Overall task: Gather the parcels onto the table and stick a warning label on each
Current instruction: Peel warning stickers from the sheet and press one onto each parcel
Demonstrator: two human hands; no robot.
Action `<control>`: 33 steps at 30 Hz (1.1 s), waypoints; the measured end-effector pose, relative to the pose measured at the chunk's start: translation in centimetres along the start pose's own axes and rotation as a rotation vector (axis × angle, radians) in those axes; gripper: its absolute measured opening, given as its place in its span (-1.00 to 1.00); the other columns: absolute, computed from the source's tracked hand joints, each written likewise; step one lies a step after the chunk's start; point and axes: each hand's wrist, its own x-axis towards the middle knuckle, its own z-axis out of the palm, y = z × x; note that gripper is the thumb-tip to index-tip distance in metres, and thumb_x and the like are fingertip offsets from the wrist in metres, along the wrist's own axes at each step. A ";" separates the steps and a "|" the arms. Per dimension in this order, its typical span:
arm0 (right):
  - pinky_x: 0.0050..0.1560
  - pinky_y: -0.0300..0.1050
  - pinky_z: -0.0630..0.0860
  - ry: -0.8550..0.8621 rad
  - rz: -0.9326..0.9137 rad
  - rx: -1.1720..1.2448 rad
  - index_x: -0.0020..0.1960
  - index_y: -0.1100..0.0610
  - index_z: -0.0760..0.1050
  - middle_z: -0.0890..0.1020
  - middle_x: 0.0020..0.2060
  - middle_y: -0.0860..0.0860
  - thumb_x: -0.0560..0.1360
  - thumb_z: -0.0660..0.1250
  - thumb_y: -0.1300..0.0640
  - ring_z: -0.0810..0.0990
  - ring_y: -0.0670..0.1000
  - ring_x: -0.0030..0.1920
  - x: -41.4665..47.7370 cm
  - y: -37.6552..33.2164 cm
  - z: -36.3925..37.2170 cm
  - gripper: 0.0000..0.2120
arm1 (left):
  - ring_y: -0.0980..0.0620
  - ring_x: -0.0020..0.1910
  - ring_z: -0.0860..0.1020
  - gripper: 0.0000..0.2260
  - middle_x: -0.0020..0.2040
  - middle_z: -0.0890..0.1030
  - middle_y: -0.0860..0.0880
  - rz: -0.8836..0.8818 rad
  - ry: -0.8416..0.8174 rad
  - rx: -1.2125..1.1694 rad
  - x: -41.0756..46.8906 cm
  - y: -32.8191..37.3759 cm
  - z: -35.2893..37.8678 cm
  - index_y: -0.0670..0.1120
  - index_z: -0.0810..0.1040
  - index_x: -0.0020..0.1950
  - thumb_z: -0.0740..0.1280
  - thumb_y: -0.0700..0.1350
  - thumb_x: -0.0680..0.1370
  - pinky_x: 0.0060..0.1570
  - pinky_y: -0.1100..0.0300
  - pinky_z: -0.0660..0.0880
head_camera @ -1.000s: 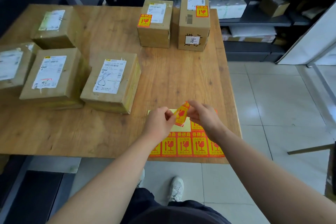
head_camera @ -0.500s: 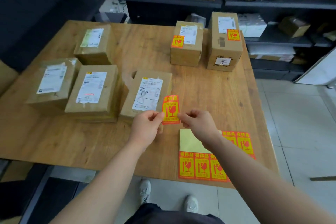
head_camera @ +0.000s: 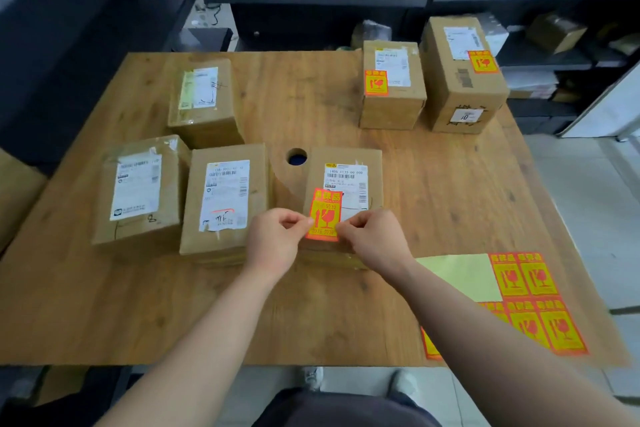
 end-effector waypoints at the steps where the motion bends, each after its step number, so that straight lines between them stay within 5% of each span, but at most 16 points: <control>1: -0.41 -0.11 0.43 0.008 0.008 -0.041 -0.38 0.21 0.56 0.58 -0.49 -0.01 0.40 0.34 0.08 0.50 -0.02 -0.41 0.0 -0.2 0.3 -0.75 | 0.12 -0.33 0.56 -0.91 -0.35 0.62 0.09 0.020 -0.020 0.027 0.2 -0.2 -0.3 -0.01 0.65 -0.25 0.47 -0.04 0.44 -0.23 0.08 0.57; 4: -0.44 -0.20 0.31 0.033 0.026 -0.144 -0.48 0.14 0.44 0.46 -0.57 -0.07 0.41 0.33 0.06 0.38 -0.05 -0.49 0.0 -0.6 0.8 -0.68 | 0.06 -0.35 0.55 -0.89 -0.38 0.60 0.06 0.056 -0.073 0.093 0.8 -0.5 -0.9 -0.06 0.65 -0.20 0.43 -0.05 0.47 -0.21 0.03 0.58; 8: -0.42 -0.21 0.36 0.036 0.050 -0.202 -0.44 0.09 0.52 0.53 -0.51 -0.09 0.42 0.35 0.04 0.46 -0.08 -0.45 0.0 -1.0 1.0 -0.73 | 0.09 -0.47 0.55 -0.88 -0.42 0.59 -0.02 0.052 -0.134 0.087 0.9 -0.3 -1.2 -0.10 0.61 -0.20 0.39 -0.10 0.51 -0.29 0.01 0.60; 33: -0.45 -0.26 0.36 0.070 0.016 -0.335 -0.34 0.08 0.56 0.60 -0.39 -0.09 0.42 0.37 0.07 0.52 -0.13 -0.38 -0.4 -0.8 1.6 -0.82 | 0.00 -0.36 0.60 -0.86 -0.38 0.59 -0.03 0.117 -0.182 0.164 0.6 -0.7 -1.2 -0.11 0.56 -0.23 0.39 -0.11 0.51 -0.24 -0.05 0.60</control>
